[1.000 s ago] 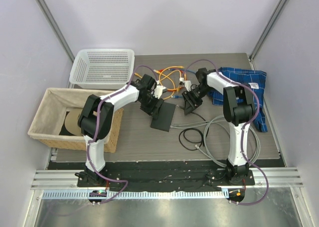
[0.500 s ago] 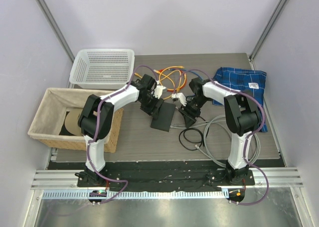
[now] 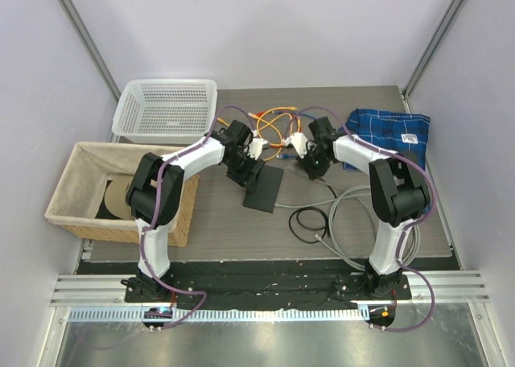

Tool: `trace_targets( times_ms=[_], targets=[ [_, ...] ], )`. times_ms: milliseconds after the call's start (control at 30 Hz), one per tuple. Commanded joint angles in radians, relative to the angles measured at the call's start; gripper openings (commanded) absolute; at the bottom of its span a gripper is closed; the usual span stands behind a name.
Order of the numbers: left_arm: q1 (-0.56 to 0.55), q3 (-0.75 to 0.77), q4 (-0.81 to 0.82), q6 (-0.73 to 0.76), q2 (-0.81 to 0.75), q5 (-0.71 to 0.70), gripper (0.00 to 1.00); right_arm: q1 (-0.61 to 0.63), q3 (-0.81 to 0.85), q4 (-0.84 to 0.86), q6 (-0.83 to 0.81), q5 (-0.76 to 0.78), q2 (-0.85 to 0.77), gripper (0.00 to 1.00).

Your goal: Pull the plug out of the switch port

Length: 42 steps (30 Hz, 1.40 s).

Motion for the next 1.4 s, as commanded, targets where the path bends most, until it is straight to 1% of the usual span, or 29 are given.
trace_targets(
  times_ms=[0, 100, 167, 267, 367, 400, 467, 500, 533, 567, 600, 633, 700, 733, 767, 800, 833, 867, 933, 967, 1033, 1100, 1133, 1267, 1367],
  targets=[
    [-0.012, -0.057, -0.012, 0.043, 0.099, -0.119, 0.54, -0.086, 0.175, 0.211, 0.072, 0.194, 0.058, 0.02],
    [-0.012, -0.054, -0.009, 0.040, 0.100, -0.116, 0.54, -0.121, 0.325, 0.223, 0.121, 0.235, 0.110, 0.01],
    [-0.012, -0.051, -0.008, 0.042, 0.100, -0.116, 0.54, -0.129, 0.399, 0.237, 0.129, 0.313, 0.135, 0.01],
    [-0.012, -0.051, -0.008, 0.042, 0.097, -0.118, 0.54, -0.132, 0.436, 0.267, 0.144, 0.362, 0.164, 0.01],
    [-0.013, -0.054, -0.011, 0.045, 0.091, -0.125, 0.54, -0.131, 0.444, 0.264, 0.208, 0.356, 0.158, 0.01],
    [-0.012, -0.055, -0.011, 0.048, 0.091, -0.125, 0.54, -0.131, 0.444, 0.264, 0.225, 0.349, 0.147, 0.18],
    [-0.010, -0.063, -0.009, 0.048, 0.085, -0.128, 0.54, -0.132, 0.444, 0.266, 0.297, 0.341, 0.113, 0.42],
    [-0.012, -0.065, -0.009, 0.048, 0.087, -0.127, 0.54, -0.132, 0.447, 0.266, 0.329, 0.318, 0.104, 0.58],
    [-0.010, -0.066, -0.009, 0.048, 0.087, -0.127, 0.54, -0.134, 0.450, 0.258, 0.351, 0.289, 0.080, 0.63],
    [-0.012, -0.066, -0.011, 0.046, 0.088, -0.125, 0.54, -0.134, 0.453, 0.238, 0.380, 0.257, 0.069, 0.66],
    [-0.010, -0.065, -0.011, 0.045, 0.088, -0.124, 0.54, -0.134, 0.453, 0.229, 0.394, 0.164, 0.057, 0.71],
    [-0.010, -0.060, -0.014, 0.043, 0.088, -0.121, 0.54, -0.134, 0.453, 0.217, 0.409, 0.124, 0.046, 0.73],
    [-0.012, -0.054, -0.015, 0.042, 0.094, -0.121, 0.54, -0.135, 0.451, 0.148, 0.439, 0.019, 0.023, 0.75],
    [-0.012, -0.048, -0.021, 0.040, 0.094, -0.118, 0.54, -0.134, 0.447, 0.122, 0.428, -0.110, 0.014, 0.74],
    [-0.012, -0.045, -0.023, 0.040, 0.096, -0.118, 0.54, -0.134, 0.421, 0.075, 0.413, -0.190, -0.006, 0.73],
    [-0.010, -0.043, -0.024, 0.040, 0.096, -0.119, 0.54, -0.132, 0.402, 0.051, 0.376, -0.332, -0.014, 0.72],
    [-0.012, -0.043, -0.024, 0.039, 0.094, -0.118, 0.54, -0.132, 0.370, 0.019, 0.350, -0.416, -0.019, 0.71],
    [-0.012, -0.043, -0.023, 0.039, 0.096, -0.118, 0.54, -0.128, 0.356, -0.060, 0.324, -0.467, -0.014, 0.70],
    [-0.012, -0.046, -0.021, 0.040, 0.097, -0.118, 0.54, -0.109, 0.306, -0.121, 0.282, -0.548, 0.000, 0.67],
    [-0.013, -0.046, -0.020, 0.040, 0.097, -0.121, 0.54, -0.105, 0.286, -0.160, 0.276, -0.578, 0.006, 0.66],
    [-0.012, -0.046, -0.024, 0.042, 0.097, -0.122, 0.54, -0.103, 0.215, -0.176, 0.271, -0.662, 0.018, 0.66],
    [-0.012, -0.049, -0.024, 0.043, 0.096, -0.124, 0.54, -0.100, 0.175, -0.174, 0.258, -0.685, 0.029, 0.65],
    [-0.012, -0.051, -0.024, 0.043, 0.094, -0.125, 0.54, -0.100, 0.163, -0.212, 0.239, -0.705, 0.041, 0.65],
    [-0.012, -0.065, -0.021, 0.051, 0.094, -0.136, 0.54, -0.095, 0.183, -0.338, 0.150, -0.759, 0.133, 0.60],
    [-0.013, -0.074, -0.021, 0.057, 0.091, -0.145, 0.54, -0.085, 0.169, -0.340, 0.136, -0.768, 0.155, 0.59]
  ],
)
